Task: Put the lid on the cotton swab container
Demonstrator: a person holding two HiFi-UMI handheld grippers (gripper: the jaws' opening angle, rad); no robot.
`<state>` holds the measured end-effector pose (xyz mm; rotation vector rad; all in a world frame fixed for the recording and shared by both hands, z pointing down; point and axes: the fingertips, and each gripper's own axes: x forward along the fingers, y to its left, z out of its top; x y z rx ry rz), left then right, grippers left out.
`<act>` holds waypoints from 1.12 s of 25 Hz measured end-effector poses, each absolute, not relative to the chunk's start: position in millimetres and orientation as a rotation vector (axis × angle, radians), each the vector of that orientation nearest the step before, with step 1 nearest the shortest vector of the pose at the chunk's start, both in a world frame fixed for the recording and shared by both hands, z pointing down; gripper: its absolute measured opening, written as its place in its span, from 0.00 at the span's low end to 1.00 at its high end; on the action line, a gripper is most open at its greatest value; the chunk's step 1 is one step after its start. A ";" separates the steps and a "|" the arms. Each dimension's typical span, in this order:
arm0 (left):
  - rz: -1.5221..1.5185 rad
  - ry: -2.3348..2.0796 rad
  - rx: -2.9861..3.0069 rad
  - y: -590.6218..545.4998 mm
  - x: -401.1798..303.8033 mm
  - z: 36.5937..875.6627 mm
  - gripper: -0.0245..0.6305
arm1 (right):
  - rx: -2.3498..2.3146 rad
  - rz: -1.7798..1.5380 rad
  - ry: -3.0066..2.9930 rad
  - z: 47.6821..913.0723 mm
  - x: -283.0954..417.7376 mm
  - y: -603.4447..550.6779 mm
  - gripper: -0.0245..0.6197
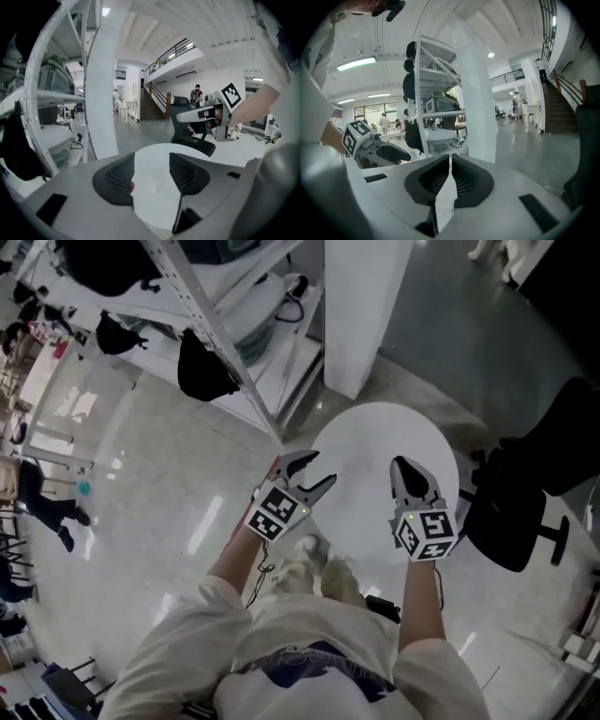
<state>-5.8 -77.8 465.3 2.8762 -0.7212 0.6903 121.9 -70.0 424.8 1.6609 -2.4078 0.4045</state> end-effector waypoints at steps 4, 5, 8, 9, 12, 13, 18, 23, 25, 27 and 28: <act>0.497 -0.946 2.996 -62.4 -7.9 384.7 0.35 | 1.759 0.244 -2.448 371.9 114.8 -46.4 0.08; 0.411 -1.006 3.005 -60.2 -7.9 364.2 0.34 | 1.787 0.208 -2.464 359.2 113.2 -42.4 0.08; 0.160 -1.182 3.009 -56.5 -9.5 307.9 0.33 | 1.875 0.125 -2.509 325.0 111.2 -35.6 0.08; 0.088 -1.236 3.005 -54.7 -10.8 292.2 0.33 | 1.902 0.101 -2.515 315.5 111.5 -33.7 0.08; -0.090 -1.349 2.987 -50.4 -14.3 256.7 0.32 | 1.961 0.026 -2.524 291.4 113.3 -32.0 0.08; -0.127 -1.375 2.983 -50.4 -15.1 249.2 0.31 | 1.976 -0.001 -2.524 284.4 114.2 -32.5 0.08; -0.187 -1.474 2.951 -52.8 -20.1 233.7 0.26 | 2.037 -0.095 -2.526 256.5 116.1 -30.1 0.07; -0.275 -1.538 2.937 -53.9 -25.1 208.6 0.16 | 2.036 -0.215 -2.540 229.2 110.2 -30.6 0.07; -0.289 -1.576 2.929 -54.0 -27.0 201.7 0.11 | 2.025 -0.249 -2.540 222.6 107.1 -30.2 0.06; -0.271 -1.628 2.912 -55.7 -29.8 201.9 0.07 | 2.008 -0.273 -2.531 220.6 103.7 -30.6 0.05; -0.260 -1.646 2.902 -56.5 -31.1 203.6 0.05 | 2.004 -0.279 -2.526 220.5 102.5 -30.6 0.05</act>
